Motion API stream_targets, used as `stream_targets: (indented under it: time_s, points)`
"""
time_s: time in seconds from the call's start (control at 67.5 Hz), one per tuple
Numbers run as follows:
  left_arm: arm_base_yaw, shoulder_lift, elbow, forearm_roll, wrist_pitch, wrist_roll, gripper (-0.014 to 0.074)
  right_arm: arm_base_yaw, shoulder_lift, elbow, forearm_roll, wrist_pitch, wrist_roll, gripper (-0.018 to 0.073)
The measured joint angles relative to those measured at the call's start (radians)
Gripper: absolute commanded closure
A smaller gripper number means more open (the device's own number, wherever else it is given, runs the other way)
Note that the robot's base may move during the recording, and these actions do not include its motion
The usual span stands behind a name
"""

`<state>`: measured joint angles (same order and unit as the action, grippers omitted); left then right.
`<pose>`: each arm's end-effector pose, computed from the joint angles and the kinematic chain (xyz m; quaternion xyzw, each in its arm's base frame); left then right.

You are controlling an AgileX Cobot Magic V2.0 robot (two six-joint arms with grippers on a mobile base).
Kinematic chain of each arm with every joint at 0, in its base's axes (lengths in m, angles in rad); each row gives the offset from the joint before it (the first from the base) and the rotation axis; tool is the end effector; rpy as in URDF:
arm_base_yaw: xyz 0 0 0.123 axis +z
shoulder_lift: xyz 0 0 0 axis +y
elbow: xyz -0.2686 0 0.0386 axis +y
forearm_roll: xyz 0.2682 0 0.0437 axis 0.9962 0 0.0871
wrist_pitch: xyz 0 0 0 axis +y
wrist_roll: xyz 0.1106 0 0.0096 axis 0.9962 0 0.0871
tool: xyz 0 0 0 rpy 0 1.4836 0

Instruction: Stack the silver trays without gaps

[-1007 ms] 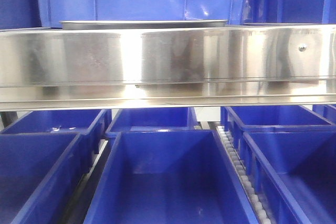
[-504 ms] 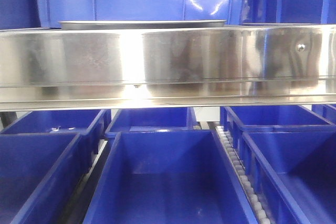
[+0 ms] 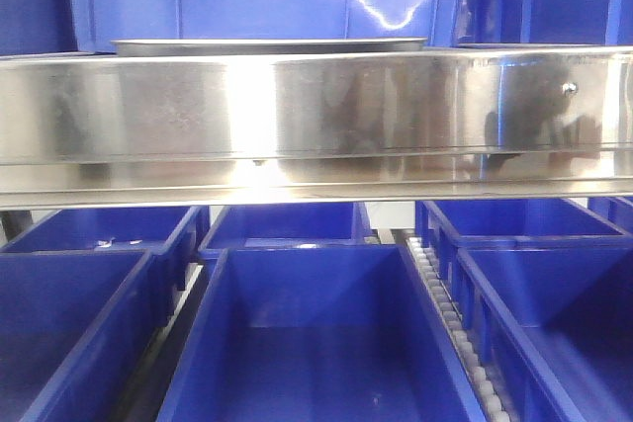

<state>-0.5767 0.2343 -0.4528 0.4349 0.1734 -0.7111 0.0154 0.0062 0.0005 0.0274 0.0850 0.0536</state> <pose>0.0963 -0.0530 0.3400 0.0686 0.6494 -0.2935 0.6982 0.1111 0.0020 0.2046 0.0224 0.7083 0.0348 0.7047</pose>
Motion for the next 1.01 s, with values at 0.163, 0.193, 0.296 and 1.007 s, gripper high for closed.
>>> stream_targets:
  time_s: [0.163,0.193,0.296,1.007]
  points:
    - [0.000,0.000,0.000,0.000,0.000,0.000,0.0605,0.000,-0.002,0.000,0.000,0.000,0.000,0.0578]
    - [0.000,0.000,0.000,0.000,0.000,0.000,0.0605,0.000,-0.002,0.000,0.000,0.000,-0.002,0.0578]
    - [0.000,0.000,0.000,0.000,0.000,0.000,0.0605,0.000,-0.002,0.000,0.000,0.000,-0.002,0.0578]
    - [0.179,-0.173,0.167,-0.357,-0.046,0.634,0.0605,0.000,-0.002,0.000,0.000,0.000,-0.002,0.0578]
